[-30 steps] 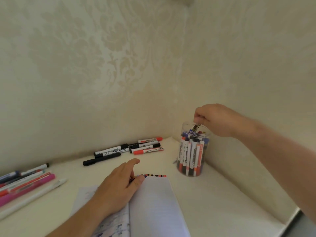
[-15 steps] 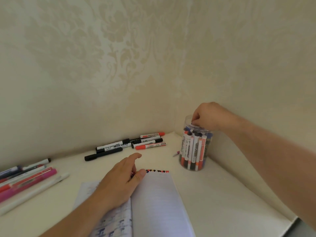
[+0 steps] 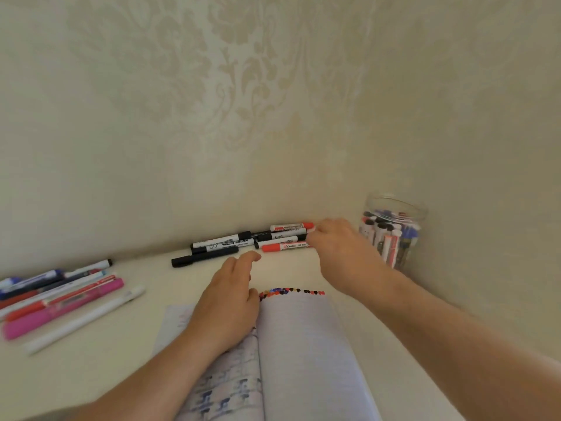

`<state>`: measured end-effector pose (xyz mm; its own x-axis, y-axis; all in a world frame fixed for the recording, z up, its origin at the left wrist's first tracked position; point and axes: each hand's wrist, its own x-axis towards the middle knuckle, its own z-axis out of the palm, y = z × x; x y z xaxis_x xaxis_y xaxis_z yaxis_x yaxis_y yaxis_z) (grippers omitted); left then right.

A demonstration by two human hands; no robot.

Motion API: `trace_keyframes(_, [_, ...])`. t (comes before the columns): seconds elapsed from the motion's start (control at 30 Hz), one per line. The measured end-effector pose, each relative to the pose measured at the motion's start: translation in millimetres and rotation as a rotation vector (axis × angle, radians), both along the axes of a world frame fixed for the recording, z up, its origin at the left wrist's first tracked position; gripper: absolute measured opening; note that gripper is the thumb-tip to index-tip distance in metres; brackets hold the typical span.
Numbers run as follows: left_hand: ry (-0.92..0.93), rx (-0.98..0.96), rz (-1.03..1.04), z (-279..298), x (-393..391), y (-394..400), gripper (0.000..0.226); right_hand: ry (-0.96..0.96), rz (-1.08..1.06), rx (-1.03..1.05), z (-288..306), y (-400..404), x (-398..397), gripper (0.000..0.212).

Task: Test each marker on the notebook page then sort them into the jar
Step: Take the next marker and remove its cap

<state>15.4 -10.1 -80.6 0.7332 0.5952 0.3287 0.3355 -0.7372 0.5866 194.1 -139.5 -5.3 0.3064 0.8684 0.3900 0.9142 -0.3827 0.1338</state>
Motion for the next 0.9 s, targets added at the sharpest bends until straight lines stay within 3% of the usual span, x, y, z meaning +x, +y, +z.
trace_keyframes(0.1, [-0.009,0.002,-0.022,0,0,0,0.062,-0.201,-0.276,-0.458,-11,19,0,0.027])
trace_keyframes(0.23, [0.004,0.001,-0.032,-1,-1,1,0.062,-0.413,-0.41,-0.657,-13,35,9,0.023])
trace_keyframes(0.4, [0.004,-0.011,-0.04,-1,-4,1,0.061,-0.453,-0.364,-0.71,-18,42,21,0.019])
trace_keyframes(0.53, [-0.006,-0.016,-0.042,-1,-4,2,0.057,-0.35,-0.105,-0.533,-9,36,23,0.02])
trace_keyframes(0.63, [-0.026,-0.011,-0.036,-2,-4,2,0.043,0.195,0.092,-0.056,0,24,11,0.004])
trace_keyframes(0.73, [-0.072,-0.012,-0.061,-2,-2,3,0.033,1.069,0.199,0.569,4,7,-13,0.003])
trace_keyframes(0.8, [-0.121,-0.008,-0.105,-2,-5,3,0.04,1.513,0.179,0.711,-5,-1,-27,0.003])
trace_keyframes(0.9, [-0.08,0.082,-0.171,-3,-8,3,0.051,1.809,0.167,0.775,-31,-4,-39,0.006])
